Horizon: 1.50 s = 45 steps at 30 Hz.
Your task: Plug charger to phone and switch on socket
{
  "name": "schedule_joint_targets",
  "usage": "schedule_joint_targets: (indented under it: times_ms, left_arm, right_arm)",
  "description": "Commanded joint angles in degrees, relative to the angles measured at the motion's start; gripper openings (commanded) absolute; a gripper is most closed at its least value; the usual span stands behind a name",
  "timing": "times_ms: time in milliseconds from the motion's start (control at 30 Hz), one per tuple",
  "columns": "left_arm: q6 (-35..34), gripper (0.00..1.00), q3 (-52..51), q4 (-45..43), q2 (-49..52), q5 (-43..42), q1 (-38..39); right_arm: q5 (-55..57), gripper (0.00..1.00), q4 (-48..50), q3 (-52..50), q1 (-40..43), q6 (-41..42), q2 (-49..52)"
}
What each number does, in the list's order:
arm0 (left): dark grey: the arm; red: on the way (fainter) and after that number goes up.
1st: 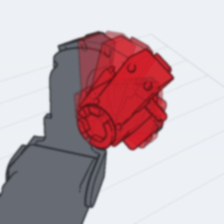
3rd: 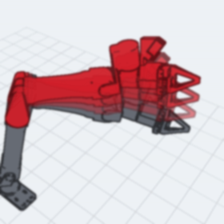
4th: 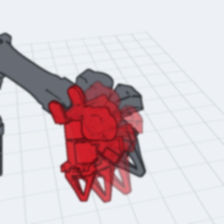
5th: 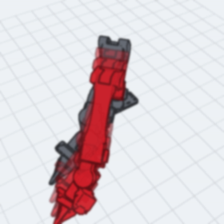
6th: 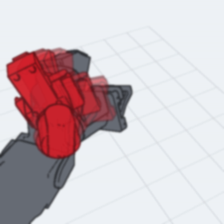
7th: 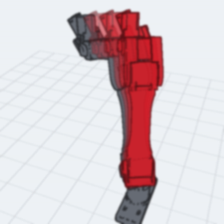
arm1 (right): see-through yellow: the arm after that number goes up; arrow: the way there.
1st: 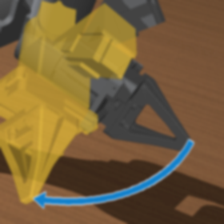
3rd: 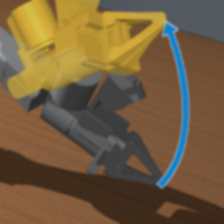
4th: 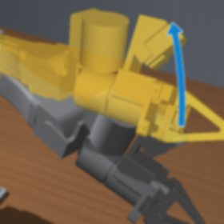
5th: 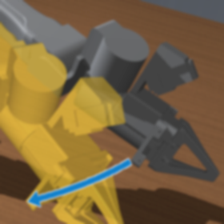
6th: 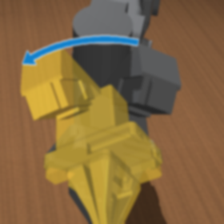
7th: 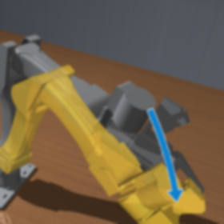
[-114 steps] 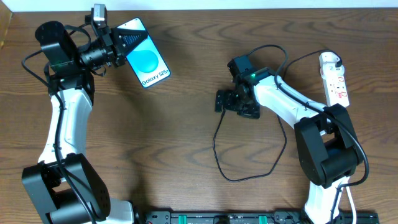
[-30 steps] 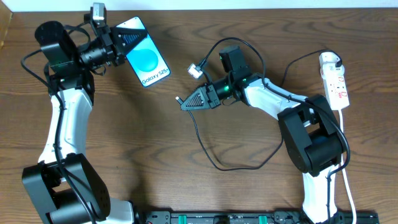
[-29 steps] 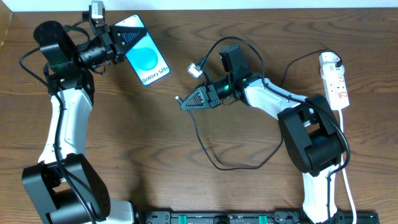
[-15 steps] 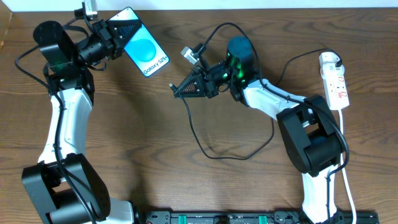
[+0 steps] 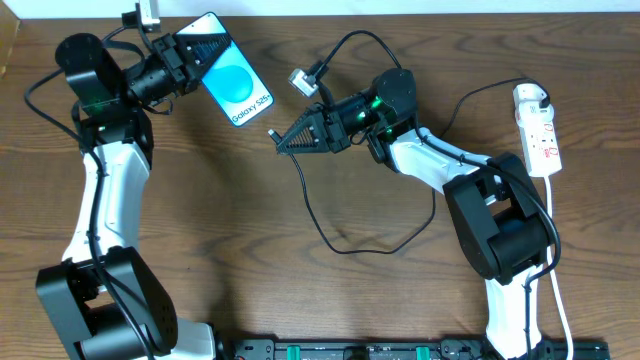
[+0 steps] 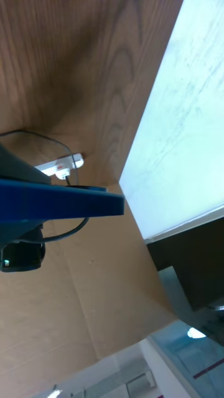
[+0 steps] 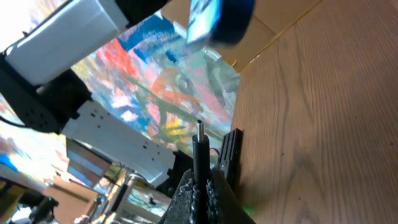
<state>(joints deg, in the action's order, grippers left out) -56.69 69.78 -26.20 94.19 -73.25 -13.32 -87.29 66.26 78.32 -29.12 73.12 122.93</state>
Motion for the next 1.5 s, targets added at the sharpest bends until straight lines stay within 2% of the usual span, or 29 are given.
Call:
schedule_joint_targets:
  times_ms: [0,333,467,833,1067,1333,1467]
  left_arm:
    - [2.1,0.07,0.6,-0.7,-0.6,-1.3,1.6]
    - [3.1,0.07,0.6,-0.7,-0.6,-1.3,2.3]
    - [6.0,0.07,0.5,0.5,-0.6,-1.3,2.3]
    - [6.0,0.07,-1.0,0.4,-0.6,-1.3,2.3]
    - [4.5,0.07,-1.0,0.4,-0.6,-1.2,2.3]
    - [-1.6,0.07,-1.0,0.4,-0.6,2.1,2.3]
    - [-1.7,0.08,-1.0,0.4,-0.6,1.9,2.3]
  right_arm:
    - [2.2,0.01,0.3,0.4,-0.2,2.3,0.0]
    - [2.7,0.01,0.4,0.4,-0.2,2.7,0.0]
    - [2.7,0.01,0.9,0.4,-0.2,2.7,0.0]
    - [3.8,0.01,1.3,0.4,-0.2,2.7,0.0]
    - [4.4,0.01,1.3,0.4,-0.2,2.7,0.0]
    - [4.4,0.01,1.3,0.4,-0.2,2.7,0.0]
    - [4.4,0.01,1.3,0.4,-0.2,2.7,0.0]
